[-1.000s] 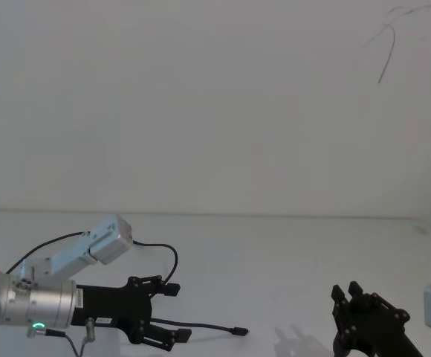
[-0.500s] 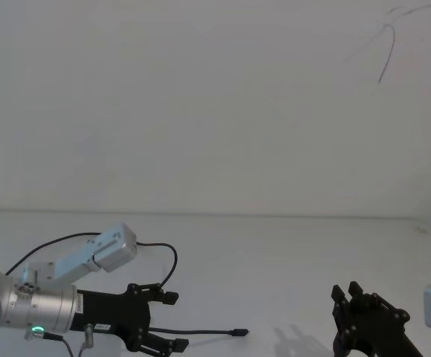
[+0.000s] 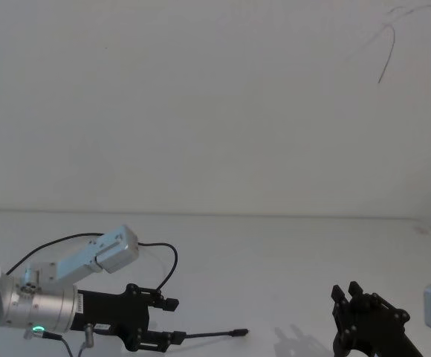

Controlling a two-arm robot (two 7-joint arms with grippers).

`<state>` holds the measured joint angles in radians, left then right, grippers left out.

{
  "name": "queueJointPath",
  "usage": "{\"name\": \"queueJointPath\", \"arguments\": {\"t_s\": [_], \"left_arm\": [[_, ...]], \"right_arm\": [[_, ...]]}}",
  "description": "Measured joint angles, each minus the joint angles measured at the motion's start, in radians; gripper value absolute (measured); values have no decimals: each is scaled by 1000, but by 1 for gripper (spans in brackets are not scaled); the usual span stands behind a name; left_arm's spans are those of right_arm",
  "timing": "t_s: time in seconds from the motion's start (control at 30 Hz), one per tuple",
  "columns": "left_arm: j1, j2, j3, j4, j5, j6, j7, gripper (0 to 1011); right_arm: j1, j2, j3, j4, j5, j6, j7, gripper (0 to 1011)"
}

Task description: Pick up the data cable with the one hand.

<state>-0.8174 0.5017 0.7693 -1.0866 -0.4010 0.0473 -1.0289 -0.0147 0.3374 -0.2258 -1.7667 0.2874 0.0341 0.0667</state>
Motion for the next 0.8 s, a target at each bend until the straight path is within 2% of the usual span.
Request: {"name": "queueJointPath", "arguments": {"t_s": [0.03,0.13,0.17,0.23,0.27,0.3,0.37,0.5,0.53,0.63,0.7,0.8], "left_arm": [[0,0,0,0,0,0,1,685],[-1,0,2,1,1,0,2,556],[-1,0,2,2,1,0,2,556],[-2,0,3,2,2,0,3,484],[-2,0,3,2,2,0,4,413],[-2,0,3,2,2,0,4,413],[-2,0,4,3,3,0,5,316],[-3,0,5,3,3,0,6,236],[-3,0,5,3,4,0,6,179],[-3,0,5,4,4,0,6,123],[-4,0,6,4,4,0,7,40],[-4,0,6,4,4,0,7,31]], "right_arm": [[0,0,0,0,0,0,0,251],[0,0,0,0,0,0,0,251],[0,0,0,0,0,0,0,251],[0,0,0,0,0,0,0,251],[0,0,0,0,0,0,0,251],[0,0,0,0,0,0,0,251],[0,0,0,0,0,0,0,251],[0,0,0,0,0,0,0,251],[0,0,0,0,0,0,0,251],[0,0,0,0,0,0,0,251],[0,0,0,0,0,0,0,251],[0,0,0,0,0,0,0,251]]}}
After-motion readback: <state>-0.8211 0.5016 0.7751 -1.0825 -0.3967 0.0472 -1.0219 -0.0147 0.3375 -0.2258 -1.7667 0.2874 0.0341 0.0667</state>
